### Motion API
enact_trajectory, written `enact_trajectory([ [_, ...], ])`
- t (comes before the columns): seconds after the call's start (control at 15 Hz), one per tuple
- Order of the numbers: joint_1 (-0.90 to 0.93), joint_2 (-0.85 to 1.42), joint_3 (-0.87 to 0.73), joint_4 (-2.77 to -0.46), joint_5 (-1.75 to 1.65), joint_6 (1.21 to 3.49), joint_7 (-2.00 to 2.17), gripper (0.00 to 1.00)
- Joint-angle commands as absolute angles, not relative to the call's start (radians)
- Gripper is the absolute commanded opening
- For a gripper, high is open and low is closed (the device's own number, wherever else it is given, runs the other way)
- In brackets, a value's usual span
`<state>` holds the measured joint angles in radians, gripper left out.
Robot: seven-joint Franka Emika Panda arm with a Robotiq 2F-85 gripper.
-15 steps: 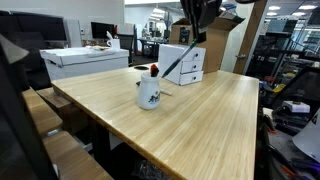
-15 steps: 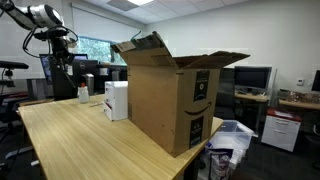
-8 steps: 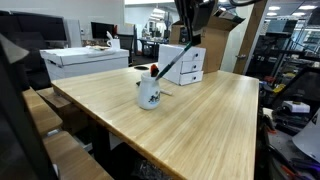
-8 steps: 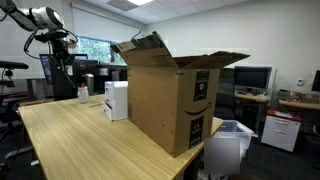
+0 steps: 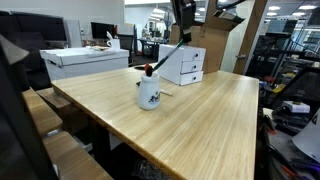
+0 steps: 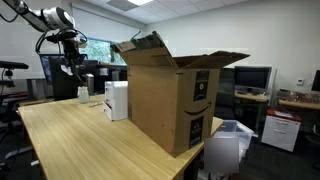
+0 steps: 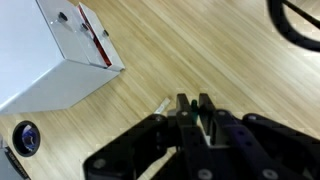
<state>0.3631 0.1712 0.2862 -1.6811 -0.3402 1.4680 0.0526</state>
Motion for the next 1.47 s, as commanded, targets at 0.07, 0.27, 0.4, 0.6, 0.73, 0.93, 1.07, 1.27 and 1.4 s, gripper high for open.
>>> enact_trajectory([
  [0.07, 0.341, 0.152, 0.275, -1.703, -0.345, 1.492, 0.025, 0.06],
  [0.27, 0.337, 0.134, 0.269, -1.718, -0.341, 1.540, 0.028, 0.06],
  [0.4, 0.337, 0.117, 0.270, -1.733, -0.343, 1.557, 0.020, 0.06],
  [0.6, 0.341, 0.093, 0.275, -1.748, -0.331, 1.579, 0.040, 0.06],
  [0.73, 0.336, 0.074, 0.273, -1.764, -0.325, 1.583, 0.045, 0.06],
  [0.93, 0.331, 0.044, 0.271, -1.790, -0.326, 1.580, 0.042, 0.06],
  [1.07, 0.326, 0.025, 0.269, -1.807, -0.325, 1.583, 0.042, 0.06],
  [1.27, 0.325, 0.001, 0.274, -1.833, -0.318, 1.574, 0.045, 0.06],
  [1.4, 0.332, -0.012, 0.287, -1.858, -0.313, 1.583, 0.040, 0.06],
])
